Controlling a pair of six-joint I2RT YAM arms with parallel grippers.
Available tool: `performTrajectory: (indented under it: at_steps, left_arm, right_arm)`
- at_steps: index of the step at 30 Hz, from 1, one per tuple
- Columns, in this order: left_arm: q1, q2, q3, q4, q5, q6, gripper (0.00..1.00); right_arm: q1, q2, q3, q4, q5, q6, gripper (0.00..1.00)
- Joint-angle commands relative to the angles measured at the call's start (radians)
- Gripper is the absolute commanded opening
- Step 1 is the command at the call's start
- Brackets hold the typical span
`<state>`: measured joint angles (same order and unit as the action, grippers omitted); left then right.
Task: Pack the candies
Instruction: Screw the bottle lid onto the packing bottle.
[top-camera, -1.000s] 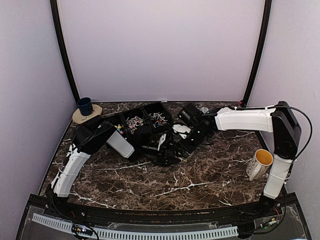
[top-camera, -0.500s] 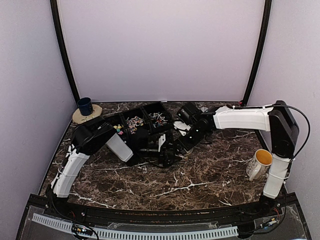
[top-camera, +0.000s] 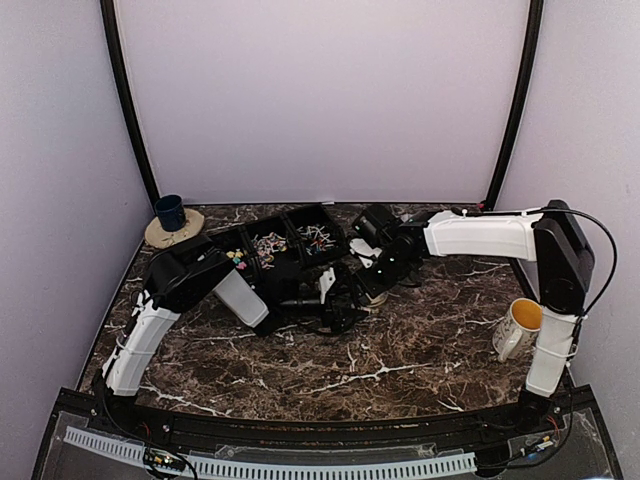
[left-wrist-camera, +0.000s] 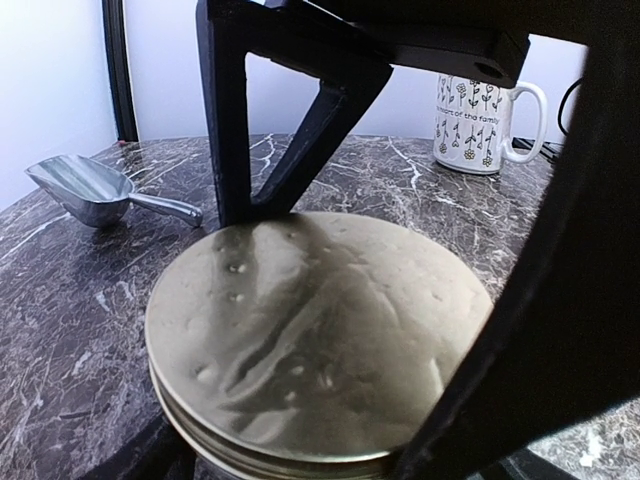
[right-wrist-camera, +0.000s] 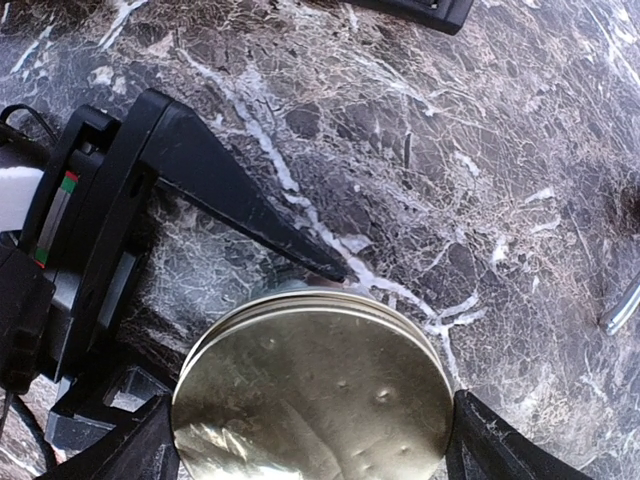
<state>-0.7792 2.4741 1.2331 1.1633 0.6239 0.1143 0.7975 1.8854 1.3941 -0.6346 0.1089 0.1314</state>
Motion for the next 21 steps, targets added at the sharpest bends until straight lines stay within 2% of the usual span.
performTrajectory:
  at_steps: [1,4,6,21]
  left_arm:
    - [-0.002,0.104,-0.061,-0.27,-0.116,0.045,0.85]
    - [-0.002,0.104,-0.061,-0.267,-0.112,0.045,0.85]
    - [-0.002,0.105,-0.061,-0.267,-0.11,0.045,0.85]
    - [-0.002,0.109,-0.057,-0.27,-0.11,0.041,0.85]
  right_arm:
    - [-0.001,-0.003,-0.01,-0.013,-0.01,0.016,0.91]
    - [0.0,-0.015,-0.022,-0.015,-0.015,0.01,0.92]
    - [0.0,-0.017,-0.027,-0.018,-0.025,0.007,0.98]
    - [0.002,-0.07,-0.073,-0.02,-0.041,0.008,1.0]
